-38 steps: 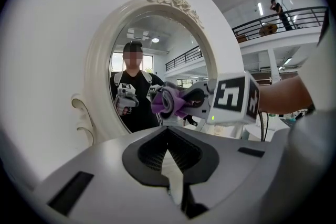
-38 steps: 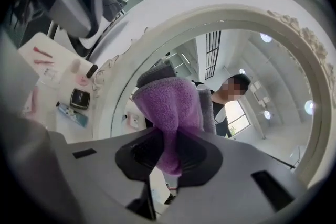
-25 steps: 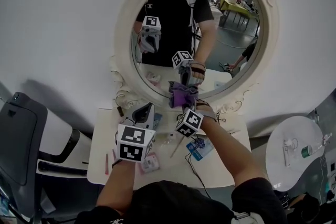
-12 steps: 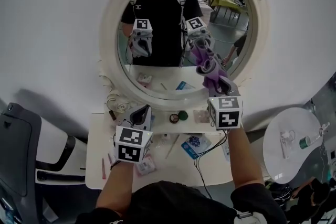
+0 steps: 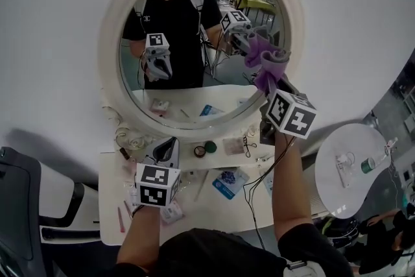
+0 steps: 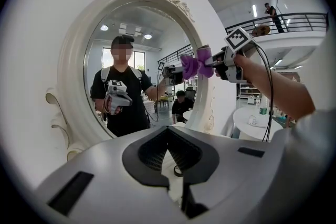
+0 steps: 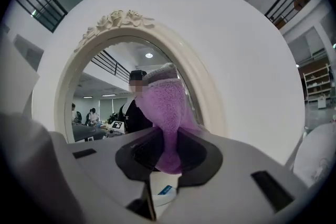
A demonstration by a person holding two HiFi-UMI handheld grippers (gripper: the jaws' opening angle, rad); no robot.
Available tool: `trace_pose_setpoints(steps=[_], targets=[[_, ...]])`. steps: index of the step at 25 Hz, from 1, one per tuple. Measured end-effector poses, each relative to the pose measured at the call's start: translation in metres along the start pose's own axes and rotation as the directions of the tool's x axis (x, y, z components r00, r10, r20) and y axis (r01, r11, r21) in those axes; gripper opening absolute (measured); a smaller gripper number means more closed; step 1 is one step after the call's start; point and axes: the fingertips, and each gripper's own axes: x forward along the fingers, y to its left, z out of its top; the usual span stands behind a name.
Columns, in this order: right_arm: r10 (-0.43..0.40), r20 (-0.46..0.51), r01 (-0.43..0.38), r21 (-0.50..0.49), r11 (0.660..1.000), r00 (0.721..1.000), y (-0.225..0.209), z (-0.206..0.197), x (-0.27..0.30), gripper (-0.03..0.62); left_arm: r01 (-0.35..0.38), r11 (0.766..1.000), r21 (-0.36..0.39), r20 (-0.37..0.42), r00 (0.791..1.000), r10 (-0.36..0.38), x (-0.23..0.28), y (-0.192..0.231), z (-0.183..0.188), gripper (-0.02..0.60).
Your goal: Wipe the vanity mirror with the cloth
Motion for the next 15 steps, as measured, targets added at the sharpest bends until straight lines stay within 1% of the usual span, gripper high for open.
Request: trace_pose_setpoints(steps=[2, 4, 8, 11, 15], targets=[[0.032, -0.013, -0.031, 0.035, 0.999, 0.999, 0.010, -0.002, 0.007, 0.074, -0.004, 1.000, -0.001, -0.001, 1.000, 0.004, -0.002, 0.000, -0.001, -0.003], [0.080, -0.034, -0.078, 0.045, 0.996, 0.996, 0.026, -0.008, 0.012, 0.074, -0.016, 1.000, -0.010, 0.000, 1.000, 0.016, -0.006, 0.003, -0.003, -0.003], [0.194, -0.089, -0.191, 0.043, 0.981, 0.977, 0.075, -0.033, 0.022, 0.074, -0.068, 0.997, -0.040, -0.001, 0.998, 0.068, -0.018, 0.023, -0.010, -0.003], [0.273, -0.110, -0.272, 0.019, 0.962, 0.956, 0.123, -0.046, 0.024, 0.074, -0.107, 0.993, -0.057, -0.005, 0.994, 0.107, -0.029, 0.039, -0.016, -0.003], [0.382, -0.124, -0.386, -0.005, 0.923, 0.916, 0.195, -0.056, 0.026, 0.074, -0.173, 0.981, -0.083, -0.016, 0.985, 0.172, -0.048, 0.062, -0.026, -0.003]])
